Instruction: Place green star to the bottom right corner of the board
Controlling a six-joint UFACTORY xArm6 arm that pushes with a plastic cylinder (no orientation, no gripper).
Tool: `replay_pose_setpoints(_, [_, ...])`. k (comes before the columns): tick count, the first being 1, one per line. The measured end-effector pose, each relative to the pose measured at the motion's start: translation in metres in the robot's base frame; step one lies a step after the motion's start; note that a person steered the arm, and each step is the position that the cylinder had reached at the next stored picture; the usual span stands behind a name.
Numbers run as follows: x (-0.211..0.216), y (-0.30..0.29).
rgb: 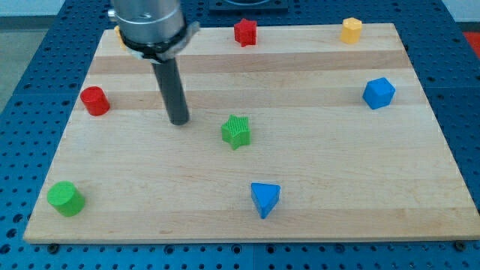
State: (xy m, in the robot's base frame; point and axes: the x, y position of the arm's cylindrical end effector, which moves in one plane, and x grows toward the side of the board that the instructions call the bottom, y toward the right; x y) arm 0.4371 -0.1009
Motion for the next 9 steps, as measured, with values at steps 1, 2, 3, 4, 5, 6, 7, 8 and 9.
replay_pose_setpoints(1, [0.009, 0.045])
replay_pose_setpoints(2, [0.02, 0.089])
replay_pose_setpoints(3, [0.036, 0.138])
replay_pose_setpoints(4, [0.047, 0.172])
replay_pose_setpoints(5, [0.035, 0.125])
replay_pose_setpoints(6, [0.043, 0.082])
replay_pose_setpoints(7, [0.063, 0.093])
replay_pose_setpoints(8, [0.072, 0.135])
replay_pose_setpoints(9, [0.075, 0.183])
